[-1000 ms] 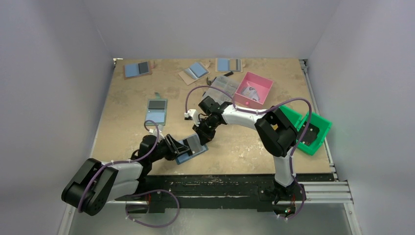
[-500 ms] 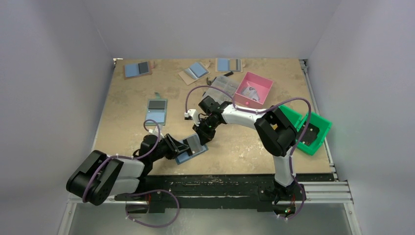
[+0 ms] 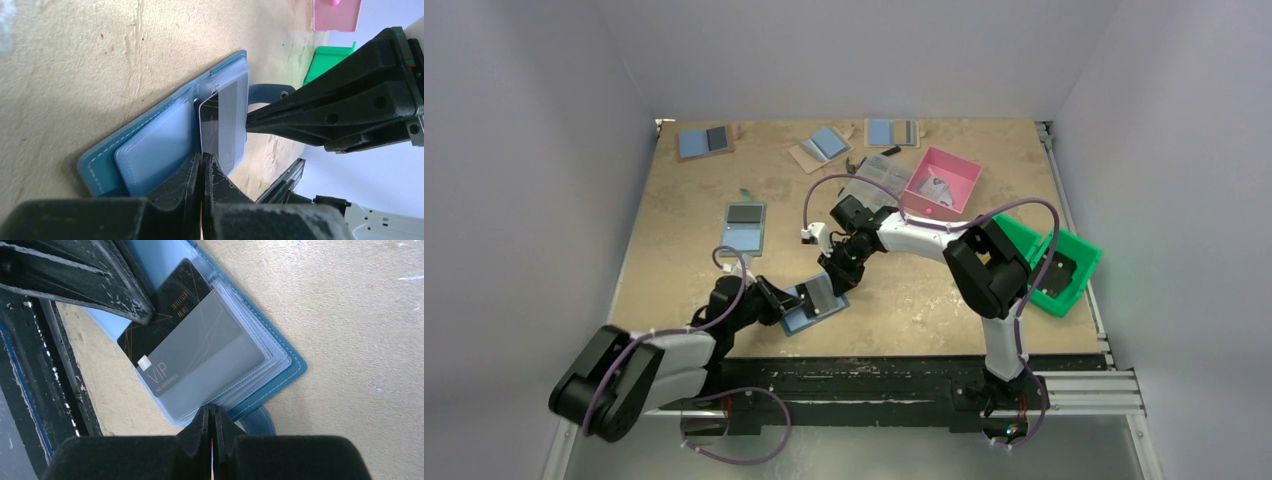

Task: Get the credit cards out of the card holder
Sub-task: Remove the credit card from the card holder, then place the credit card in the storage box.

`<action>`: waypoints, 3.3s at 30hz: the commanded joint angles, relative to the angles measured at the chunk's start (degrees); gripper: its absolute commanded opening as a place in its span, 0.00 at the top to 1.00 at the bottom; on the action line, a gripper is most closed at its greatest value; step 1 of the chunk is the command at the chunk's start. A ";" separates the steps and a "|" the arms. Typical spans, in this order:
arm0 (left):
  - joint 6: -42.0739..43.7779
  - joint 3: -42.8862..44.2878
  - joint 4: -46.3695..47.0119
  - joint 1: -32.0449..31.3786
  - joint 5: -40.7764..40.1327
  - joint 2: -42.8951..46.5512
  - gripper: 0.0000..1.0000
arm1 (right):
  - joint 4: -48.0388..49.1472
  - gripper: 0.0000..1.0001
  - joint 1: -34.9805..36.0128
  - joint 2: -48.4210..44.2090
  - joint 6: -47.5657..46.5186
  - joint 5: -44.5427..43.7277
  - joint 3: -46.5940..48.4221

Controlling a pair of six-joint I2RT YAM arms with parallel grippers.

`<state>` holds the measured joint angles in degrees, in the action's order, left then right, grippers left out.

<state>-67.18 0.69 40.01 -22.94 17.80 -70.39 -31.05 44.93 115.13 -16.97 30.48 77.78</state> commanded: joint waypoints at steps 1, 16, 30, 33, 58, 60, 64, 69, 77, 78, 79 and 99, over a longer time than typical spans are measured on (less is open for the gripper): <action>6.11 0.62 -20.37 0.26 -6.96 11.99 1.00 | -1.21 0.96 -0.86 4.16 -1.58 -7.51 -1.84; 11.77 10.81 -52.59 0.32 -10.43 35.70 1.00 | -2.61 0.94 -4.83 -1.27 -5.26 0.13 -2.19; 20.77 24.38 -49.92 0.26 -1.03 32.87 1.00 | -23.59 0.87 -9.37 -14.42 -30.92 24.33 1.85; 21.67 25.33 -46.92 0.26 1.10 29.95 1.00 | -26.15 0.86 -12.06 -18.27 -34.59 25.95 2.02; 42.23 37.85 -36.12 -11.19 12.38 11.07 1.00 | -30.20 0.34 -18.30 -21.49 -48.27 32.24 5.42; 42.66 38.68 -35.78 -11.90 12.31 10.03 1.00 | -28.82 0.34 -18.38 -21.11 -46.26 32.02 5.02; 43.04 39.70 -34.90 -13.12 12.21 8.33 1.00 | -27.92 0.35 -18.22 -19.87 -44.21 32.09 4.08; 43.46 40.65 -33.92 -14.38 11.94 6.25 1.00 | -28.32 0.38 -16.45 -18.11 -42.71 32.40 3.77; 44.54 42.47 -35.06 -14.86 9.11 5.04 1.00 | -31.71 1.00 -14.96 -15.13 -41.78 31.37 6.86; 44.92 43.30 -37.12 -14.81 7.71 5.20 0.92 | -32.25 1.00 -15.12 -15.00 -41.82 30.94 7.50; 45.76 44.62 -40.66 -14.77 5.27 5.44 0.79 | -32.61 1.00 -15.38 -15.18 -41.72 29.52 7.92; 56.95 39.81 -54.02 -7.64 -9.04 17.20 0.18 | -46.95 1.00 -64.45 -28.92 -50.21 -3.71 8.66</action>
<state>-12.80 40.16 -13.41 -30.98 10.44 -53.49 -74.96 -10.61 88.09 -64.23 37.71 83.35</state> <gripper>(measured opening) 0.825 0.027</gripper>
